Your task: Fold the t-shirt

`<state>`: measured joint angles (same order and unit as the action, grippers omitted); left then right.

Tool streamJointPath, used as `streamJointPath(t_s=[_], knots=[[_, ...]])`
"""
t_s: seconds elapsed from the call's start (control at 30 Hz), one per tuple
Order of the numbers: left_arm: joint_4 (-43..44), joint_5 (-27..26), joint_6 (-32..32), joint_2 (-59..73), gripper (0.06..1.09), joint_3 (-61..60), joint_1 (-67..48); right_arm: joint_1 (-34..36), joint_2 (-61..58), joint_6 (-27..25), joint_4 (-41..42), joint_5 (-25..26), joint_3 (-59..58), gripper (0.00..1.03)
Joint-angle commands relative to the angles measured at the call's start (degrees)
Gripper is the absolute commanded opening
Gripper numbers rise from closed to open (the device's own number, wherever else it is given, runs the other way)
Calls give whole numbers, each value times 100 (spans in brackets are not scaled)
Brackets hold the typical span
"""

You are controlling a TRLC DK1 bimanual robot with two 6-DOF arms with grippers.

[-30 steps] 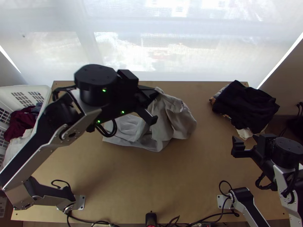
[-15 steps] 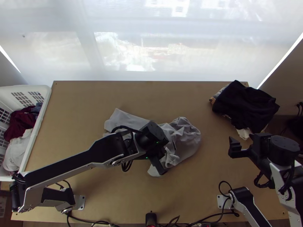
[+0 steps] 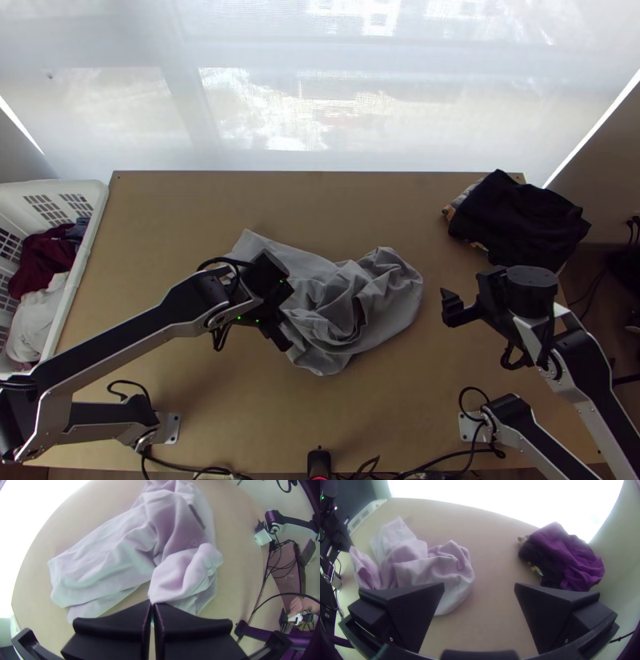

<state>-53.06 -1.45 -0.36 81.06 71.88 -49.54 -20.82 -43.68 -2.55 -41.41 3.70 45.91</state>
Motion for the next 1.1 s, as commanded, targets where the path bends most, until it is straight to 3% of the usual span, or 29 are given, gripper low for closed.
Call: streamJointPath(t_s=[0.0, 0.2, 0.6, 0.9, 0.97, 1.07], knots=[[-82, 31, 115, -292, 9, -385, 823, -397, -817, -97, 871, -520, -434, 98], [-108, 31, 115, -380, 9, -385, 1122, -1170, -1547, 61, 1803, -546, -557, 98], [-152, 40, 142, -477, 9, -446, 1394, -1759, -2971, -264, 2849, -564, -917, 98], [-108, 40, 150, -459, 9, -455, 1456, -1583, -3595, -369, 3508, -555, -917, 97], [-108, 40, 150, -459, 9, -455, 1456, -1530, -3665, -369, 3508, -555, -856, 83], [-108, 40, 150, -459, 9, -446, 1491, -1513, -3683, -422, 3508, -555, -803, 34]])
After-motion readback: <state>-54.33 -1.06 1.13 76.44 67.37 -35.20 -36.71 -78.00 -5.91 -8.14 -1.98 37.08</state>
